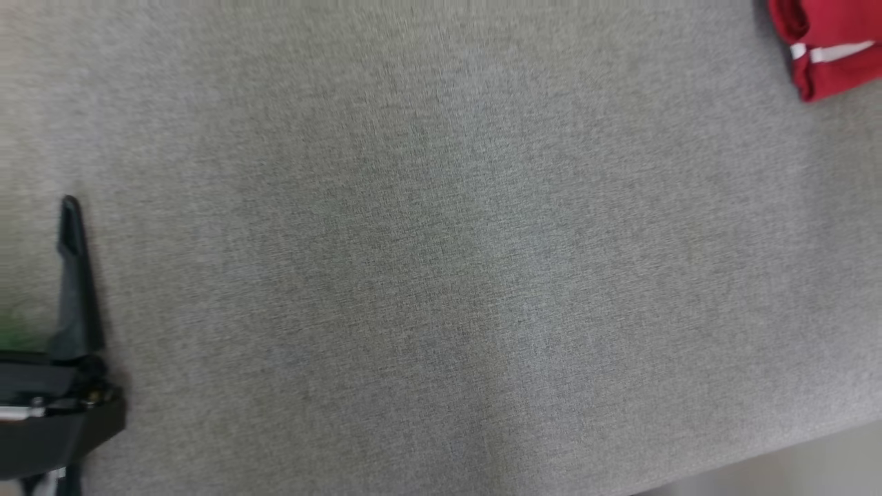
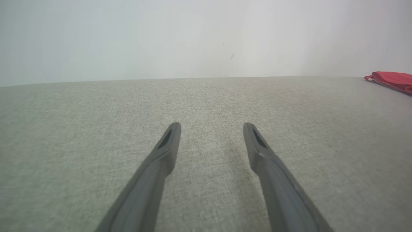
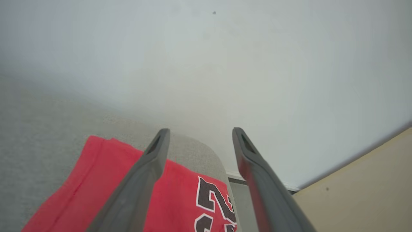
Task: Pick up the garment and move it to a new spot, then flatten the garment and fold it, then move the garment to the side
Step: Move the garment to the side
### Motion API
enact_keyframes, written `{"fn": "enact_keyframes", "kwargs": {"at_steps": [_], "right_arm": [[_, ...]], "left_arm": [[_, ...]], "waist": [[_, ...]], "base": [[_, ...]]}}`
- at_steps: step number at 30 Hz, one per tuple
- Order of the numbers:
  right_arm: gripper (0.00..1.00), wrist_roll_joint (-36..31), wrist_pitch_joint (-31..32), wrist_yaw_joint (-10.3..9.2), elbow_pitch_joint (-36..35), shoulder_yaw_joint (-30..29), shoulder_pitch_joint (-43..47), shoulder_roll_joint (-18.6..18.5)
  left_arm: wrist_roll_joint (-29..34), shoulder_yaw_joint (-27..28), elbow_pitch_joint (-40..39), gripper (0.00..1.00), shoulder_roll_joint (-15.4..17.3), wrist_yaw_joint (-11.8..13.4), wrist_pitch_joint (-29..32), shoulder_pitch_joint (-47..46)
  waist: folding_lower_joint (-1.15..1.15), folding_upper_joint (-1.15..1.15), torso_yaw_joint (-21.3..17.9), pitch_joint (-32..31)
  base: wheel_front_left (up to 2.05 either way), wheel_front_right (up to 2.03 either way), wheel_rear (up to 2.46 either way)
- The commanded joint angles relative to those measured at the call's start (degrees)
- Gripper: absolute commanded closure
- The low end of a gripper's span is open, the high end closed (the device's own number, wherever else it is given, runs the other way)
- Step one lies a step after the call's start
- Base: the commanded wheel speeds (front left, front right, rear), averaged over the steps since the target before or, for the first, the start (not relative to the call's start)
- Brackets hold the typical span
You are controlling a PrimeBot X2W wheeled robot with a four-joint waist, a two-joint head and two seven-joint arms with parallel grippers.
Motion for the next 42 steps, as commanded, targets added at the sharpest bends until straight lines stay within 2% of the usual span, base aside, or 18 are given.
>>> {"fn": "enact_keyframes", "kwargs": {"at_steps": [1,7,12,23,30,42], "right_arm": [[0.00,0.57,-1.45,-0.16,-0.78,-0.53,1.32,1.11],[0.00,-0.97,-5.37,-0.16,-5.16,-1.65,9.13,8.00],[0.00,-2.30,-7.20,-0.16,-10.41,-4.48,19.85,14.45],[0.00,-2.65,-7.72,-0.16,-19.72,-6.13,41.51,26.72],[0.00,-2.73,-7.96,-0.16,-22.06,-5.03,49.51,28.96],[0.00,-1.61,-6.22,-0.16,-27.89,-6.09,63.44,30.24]], "left_arm": [[-0.32,-1.55,2.64,0.00,-1.64,-0.14,0.75,1.07],[-1.22,-0.73,4.93,0.00,-4.24,-0.06,0.44,1.61],[-0.62,-1.60,7.88,0.00,-6.42,-0.06,0.43,3.47],[0.43,-1.72,12.53,0.00,-8.67,-0.06,0.42,6.90],[1.37,-1.40,15.21,0.00,-9.50,-0.06,0.43,8.74],[2.73,-2.42,19.22,0.00,-11.23,-0.06,0.42,12.57]], "waist": [[-0.02,-0.01,2.01,-4.07],[-0.02,-0.01,5.64,-12.05],[-0.02,-0.01,8.77,-18.48],[-0.02,-0.01,12.51,-26.61],[-0.02,-0.01,12.66,-30.68],[-0.02,-0.01,13.63,-37.95]], "base": [[0.00,0.00,0.00],[0.00,0.00,0.00],[0.00,0.00,0.00],[0.00,0.00,0.00],[0.00,0.00,0.00],[0.00,0.00,0.00]]}}
